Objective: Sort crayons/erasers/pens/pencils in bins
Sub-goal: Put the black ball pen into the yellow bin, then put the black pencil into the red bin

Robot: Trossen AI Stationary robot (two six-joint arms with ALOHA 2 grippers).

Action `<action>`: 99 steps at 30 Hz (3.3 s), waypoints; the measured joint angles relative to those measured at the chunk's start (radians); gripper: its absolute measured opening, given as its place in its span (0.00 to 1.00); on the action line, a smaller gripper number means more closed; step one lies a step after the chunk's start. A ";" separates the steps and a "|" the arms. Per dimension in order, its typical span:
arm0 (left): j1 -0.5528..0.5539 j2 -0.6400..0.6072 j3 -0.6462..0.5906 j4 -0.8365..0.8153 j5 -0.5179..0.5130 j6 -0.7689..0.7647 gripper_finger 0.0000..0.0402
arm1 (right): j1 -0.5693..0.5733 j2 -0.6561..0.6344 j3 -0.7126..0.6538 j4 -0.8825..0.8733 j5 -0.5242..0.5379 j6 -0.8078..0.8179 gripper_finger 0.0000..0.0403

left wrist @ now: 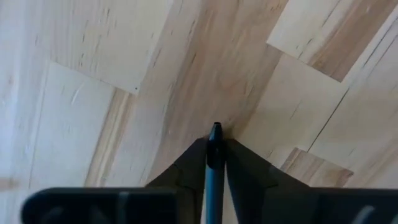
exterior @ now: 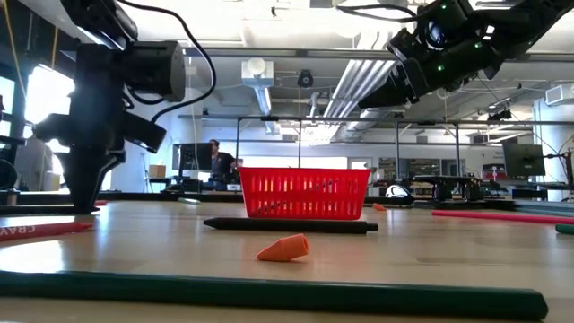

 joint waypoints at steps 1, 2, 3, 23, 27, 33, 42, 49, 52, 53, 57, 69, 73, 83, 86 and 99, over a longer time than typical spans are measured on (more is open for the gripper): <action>0.000 0.000 0.000 0.001 0.000 0.007 0.09 | 0.000 0.000 0.000 0.000 0.000 0.000 0.00; 0.000 0.000 0.000 0.001 0.000 0.011 0.08 | 0.000 0.000 0.000 0.000 0.000 0.000 0.00; 0.000 -0.001 0.001 0.001 -0.002 0.014 0.06 | 0.000 0.000 0.000 0.000 0.000 0.000 0.00; 0.145 -0.036 0.328 -0.015 -0.317 0.399 0.03 | 0.000 0.000 0.000 0.000 0.001 0.000 0.00; 0.202 -0.036 0.389 0.187 -0.328 0.581 0.03 | 0.000 0.000 0.000 0.001 0.001 0.000 0.00; 0.286 -0.008 0.396 0.556 -0.231 0.854 0.03 | 0.000 0.000 0.000 0.000 0.001 0.000 0.00; 0.370 0.171 0.408 1.010 -0.084 1.049 0.03 | 0.000 0.000 0.000 0.002 0.001 0.000 0.00; 0.412 0.366 0.549 1.032 -0.079 1.150 0.03 | 0.000 0.000 0.000 0.002 0.001 0.000 0.00; 0.434 0.421 0.589 1.025 -0.068 1.163 0.03 | 0.000 0.000 0.000 0.002 0.001 0.000 0.00; 0.441 0.434 0.599 1.025 -0.058 1.163 0.03 | 0.000 0.000 0.000 0.002 0.001 0.000 0.00; 0.463 0.464 0.612 1.006 -0.019 1.147 0.02 | 0.000 0.000 0.000 0.002 0.001 0.000 0.00; 0.478 0.475 0.613 0.969 -0.017 1.111 0.06 | 0.000 0.000 0.000 0.002 0.001 0.000 0.00; 0.477 0.475 0.613 0.961 -0.018 1.108 0.10 | 0.000 0.000 0.000 0.002 0.001 0.000 0.00; 0.465 0.475 0.613 0.963 -0.114 1.117 0.20 | 0.000 0.000 0.000 0.002 0.001 0.003 0.00; 0.458 0.475 0.613 0.972 -0.153 1.131 0.23 | 0.000 0.000 0.000 0.002 0.001 0.002 0.00; 0.448 0.381 0.613 0.940 -0.153 0.987 0.09 | 0.001 0.000 0.000 -0.007 0.001 0.003 0.00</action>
